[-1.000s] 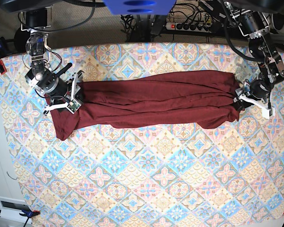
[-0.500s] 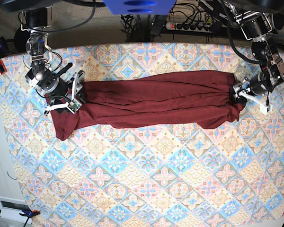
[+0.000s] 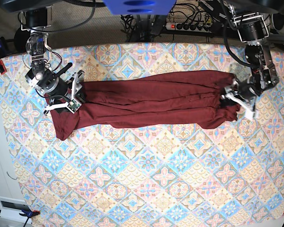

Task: Layout the t-shirt on the table in an organized manner, then fold the t-shirt properly
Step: 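Pull the strip ends apart with both grippers to straighten it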

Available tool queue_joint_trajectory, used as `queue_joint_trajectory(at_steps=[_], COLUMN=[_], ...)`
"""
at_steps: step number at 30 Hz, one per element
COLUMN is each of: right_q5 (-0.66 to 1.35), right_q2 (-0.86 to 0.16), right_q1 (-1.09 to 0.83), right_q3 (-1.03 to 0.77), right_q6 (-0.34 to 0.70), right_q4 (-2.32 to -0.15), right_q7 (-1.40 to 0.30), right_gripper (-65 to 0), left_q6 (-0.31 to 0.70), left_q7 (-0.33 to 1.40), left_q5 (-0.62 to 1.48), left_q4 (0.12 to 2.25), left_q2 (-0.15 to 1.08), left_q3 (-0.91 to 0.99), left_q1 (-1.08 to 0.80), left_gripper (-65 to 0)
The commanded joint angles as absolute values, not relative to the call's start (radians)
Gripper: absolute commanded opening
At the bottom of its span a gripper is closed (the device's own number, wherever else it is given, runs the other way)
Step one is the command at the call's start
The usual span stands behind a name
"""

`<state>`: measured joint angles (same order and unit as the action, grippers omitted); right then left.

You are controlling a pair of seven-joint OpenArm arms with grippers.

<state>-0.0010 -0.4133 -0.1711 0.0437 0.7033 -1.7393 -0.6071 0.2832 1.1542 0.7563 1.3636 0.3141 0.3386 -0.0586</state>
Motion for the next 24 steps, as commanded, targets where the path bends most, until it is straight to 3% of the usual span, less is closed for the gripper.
queue_joint_trajectory(at_steps=[1,4,13,24], right_q5=[0.008,0.008,0.008,0.008], right_q2=[-0.427,-0.427,-0.427,-0.426], right_q1=[-0.159,-0.159,-0.159,-0.173], right_q3=[0.036,0.036,0.036,0.036], right_q6=[0.698,0.698,0.698,0.698], right_q4=[-1.758,-1.758,-1.794,-1.873], right_q7=[-0.587,-0.587,-0.585,-0.587], right_gripper=[-39.5,-39.5,-39.5,-39.5], left_q6=[0.294,0.298,0.297,0.297], left_q7=[1.198,1.201,1.194,1.102], left_q5=[0.780,0.819,0.816,0.817], left_q4=[1.366,1.366,1.363,1.360], left_q2=[0.315,0.317,0.377,0.521], left_q3=[0.332,0.340,0.559,0.568], left_q1=[-0.062,-0.059,-0.054,-0.054], left_gripper=[-49.1,-65.0,-65.0,-65.0])
